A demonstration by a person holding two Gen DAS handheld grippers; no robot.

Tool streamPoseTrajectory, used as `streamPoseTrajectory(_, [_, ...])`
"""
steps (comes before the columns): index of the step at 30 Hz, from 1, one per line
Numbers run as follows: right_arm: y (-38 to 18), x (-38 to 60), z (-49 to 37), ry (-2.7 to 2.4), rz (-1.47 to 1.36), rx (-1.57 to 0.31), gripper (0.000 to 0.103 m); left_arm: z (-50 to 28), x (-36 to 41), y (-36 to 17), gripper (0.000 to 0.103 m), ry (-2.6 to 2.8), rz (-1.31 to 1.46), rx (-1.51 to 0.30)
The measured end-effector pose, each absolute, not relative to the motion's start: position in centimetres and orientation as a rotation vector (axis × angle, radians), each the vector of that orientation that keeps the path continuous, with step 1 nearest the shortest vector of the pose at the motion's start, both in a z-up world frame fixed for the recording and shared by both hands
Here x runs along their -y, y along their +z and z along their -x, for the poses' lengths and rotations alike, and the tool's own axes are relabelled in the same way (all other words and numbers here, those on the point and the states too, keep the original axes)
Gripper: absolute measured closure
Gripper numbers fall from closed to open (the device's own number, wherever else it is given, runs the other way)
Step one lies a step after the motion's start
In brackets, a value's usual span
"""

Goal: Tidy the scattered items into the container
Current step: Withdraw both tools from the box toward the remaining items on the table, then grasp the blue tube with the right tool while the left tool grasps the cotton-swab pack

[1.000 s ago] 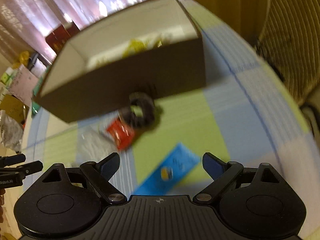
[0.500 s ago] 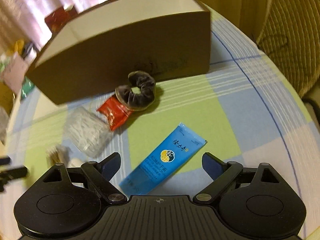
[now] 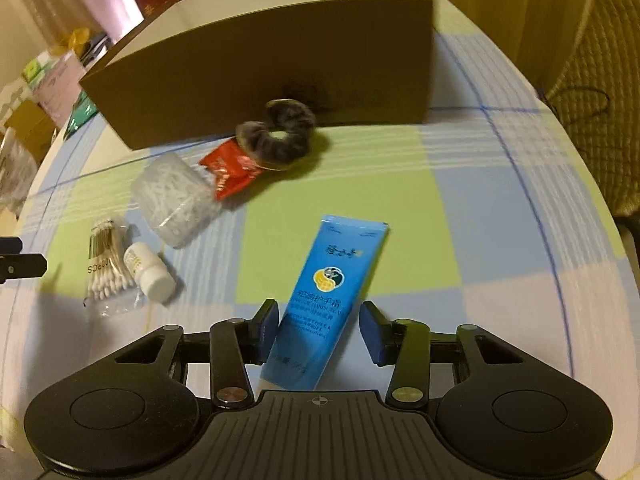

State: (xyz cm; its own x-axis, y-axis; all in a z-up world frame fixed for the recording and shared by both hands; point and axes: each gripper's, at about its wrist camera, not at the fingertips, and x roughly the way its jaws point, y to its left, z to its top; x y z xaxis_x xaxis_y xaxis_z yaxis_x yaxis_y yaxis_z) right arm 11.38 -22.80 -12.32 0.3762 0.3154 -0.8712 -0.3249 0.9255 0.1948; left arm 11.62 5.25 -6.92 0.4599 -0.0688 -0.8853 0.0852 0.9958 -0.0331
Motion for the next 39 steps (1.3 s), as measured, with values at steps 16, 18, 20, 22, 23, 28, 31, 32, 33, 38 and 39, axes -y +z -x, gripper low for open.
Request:
streamPoseTrajectory(16, [-12.3, 26.4, -12.4, 0.309, -0.016, -1.083, 0.055, -14.4, -1.6, -9.0, 0.033, -0.141, 0.048, -1.087])
streamPoseTrajectory(18, [-12.4, 26.5, -12.4, 0.312, -0.019, -1.082, 0.055, -14.8, -1.5, -9.6, 0.041, -0.116, 0.050, -1.090])
streamPoseTrajectory(20, [-12.4, 26.6, -12.4, 0.317, -0.023, -1.082, 0.055, -15.2, -1.5, -10.1, 0.045, -0.099, 0.055, -1.094])
streamPoseTrajectory(22, [-12.5, 26.7, -12.4, 0.323, -0.024, -1.080, 0.055, -15.5, -1.5, -10.5, 0.051, -0.101, 0.063, -1.096])
streamPoseTrajectory(23, [-12.5, 26.7, -12.5, 0.326, -0.024, -1.080, 0.055, -15.5, -1.5, -10.6, 0.055, -0.107, 0.063, -1.092])
streamPoseTrajectory(28, [-12.6, 26.7, -12.5, 0.348, -0.015, -1.079, 0.055, -15.3, -1.2, -10.7, 0.074, -0.153, 0.021, -1.072])
streamPoseTrajectory(31, [-12.6, 26.9, -12.4, 0.367, -0.014, -1.078, 0.055, -14.6, -1.2, -10.5, 0.081, -0.228, -0.032, -1.063])
streamPoseTrajectory(32, [-12.6, 26.9, -12.4, 0.375, -0.014, -1.078, 0.055, -14.1, -1.1, -10.4, 0.081, -0.256, -0.074, -1.058])
streamPoseTrajectory(33, [-12.6, 26.9, -12.4, 0.383, -0.013, -1.078, 0.055, -13.5, -1.1, -10.4, 0.081, -0.282, -0.116, -1.055])
streamPoseTrajectory(38, [-12.6, 27.0, -12.1, 0.388, -0.037, -1.082, 0.055, -11.9, -1.8, -10.0, 0.076, -0.326, -0.172, -1.077])
streamPoseTrajectory(39, [-12.6, 27.1, -12.1, 0.383, -0.046, -1.084, 0.055, -11.8, -1.9, -10.0, 0.065, -0.319, -0.166, -1.078])
